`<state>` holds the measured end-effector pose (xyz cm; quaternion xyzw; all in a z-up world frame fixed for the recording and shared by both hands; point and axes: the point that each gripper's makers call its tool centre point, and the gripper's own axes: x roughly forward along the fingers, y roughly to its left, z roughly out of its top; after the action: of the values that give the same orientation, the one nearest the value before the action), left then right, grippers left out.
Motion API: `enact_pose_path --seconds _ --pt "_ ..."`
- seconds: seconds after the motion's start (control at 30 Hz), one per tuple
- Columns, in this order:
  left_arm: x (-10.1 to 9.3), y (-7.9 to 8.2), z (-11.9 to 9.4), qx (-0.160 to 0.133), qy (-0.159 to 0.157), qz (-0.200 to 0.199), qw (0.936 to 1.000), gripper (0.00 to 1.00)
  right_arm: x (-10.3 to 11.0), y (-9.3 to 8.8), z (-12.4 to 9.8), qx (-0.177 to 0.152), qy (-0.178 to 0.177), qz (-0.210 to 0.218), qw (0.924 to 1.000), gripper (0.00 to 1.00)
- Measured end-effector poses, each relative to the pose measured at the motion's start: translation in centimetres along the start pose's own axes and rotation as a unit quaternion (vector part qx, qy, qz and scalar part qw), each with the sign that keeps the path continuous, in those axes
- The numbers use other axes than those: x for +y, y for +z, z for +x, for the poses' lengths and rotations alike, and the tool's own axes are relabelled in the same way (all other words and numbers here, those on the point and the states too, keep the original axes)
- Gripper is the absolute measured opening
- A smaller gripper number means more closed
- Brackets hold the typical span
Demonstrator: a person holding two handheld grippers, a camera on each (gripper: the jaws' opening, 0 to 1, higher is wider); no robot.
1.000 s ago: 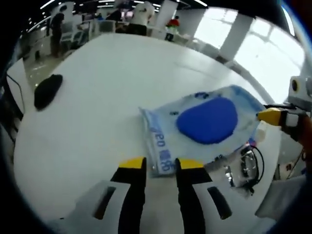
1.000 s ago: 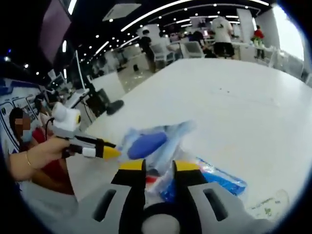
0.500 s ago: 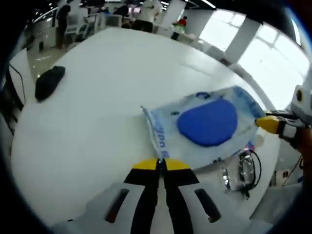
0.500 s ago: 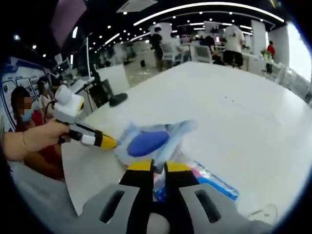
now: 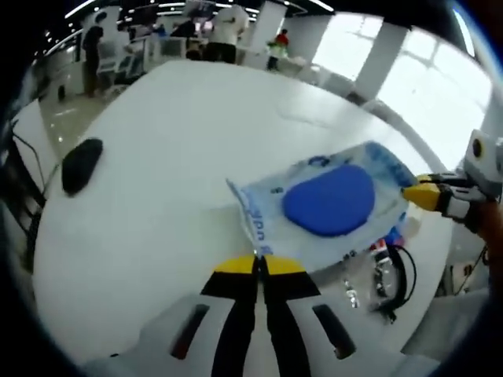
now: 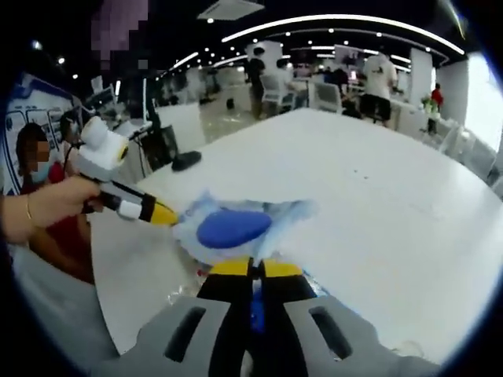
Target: Arrange the tabletop items into an orderly group along one side of the table until the central work area is clear of visible clutter.
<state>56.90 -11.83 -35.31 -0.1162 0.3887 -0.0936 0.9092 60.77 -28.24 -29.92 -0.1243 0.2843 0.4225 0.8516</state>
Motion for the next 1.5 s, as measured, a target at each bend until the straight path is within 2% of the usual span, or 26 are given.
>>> enact_pose_path --seconds 0.23,0.4,0.73,1.07,1.5 --pt "-1.0 1.6 0.0 -0.014 -0.010 0.010 0.9998 0.00 -1.3 0.3 -0.9 -0.005 -0.017 -0.002 0.9998 0.02" --pt "-2.0 2.7 0.4 -0.027 -0.020 0.000 0.9994 0.00 -2.7 0.9 -1.7 -0.021 -0.042 -0.004 0.9989 0.01" --pt "-4.8 5.0 1.2 -0.044 -0.031 0.026 0.9982 0.00 -5.8 1.4 -3.1 -0.037 -0.073 0.010 0.9966 0.01" --pt "-6.9 7.2 2.7 -0.053 -0.044 0.034 0.9970 0.00 -8.8 1.4 -3.9 -0.048 -0.095 0.036 0.9937 0.01" --pt "-8.3 9.2 5.4 -0.054 -0.064 0.025 0.9962 0.00 -12.1 0.9 -4.0 -0.055 -0.116 0.058 0.9900 0.01"
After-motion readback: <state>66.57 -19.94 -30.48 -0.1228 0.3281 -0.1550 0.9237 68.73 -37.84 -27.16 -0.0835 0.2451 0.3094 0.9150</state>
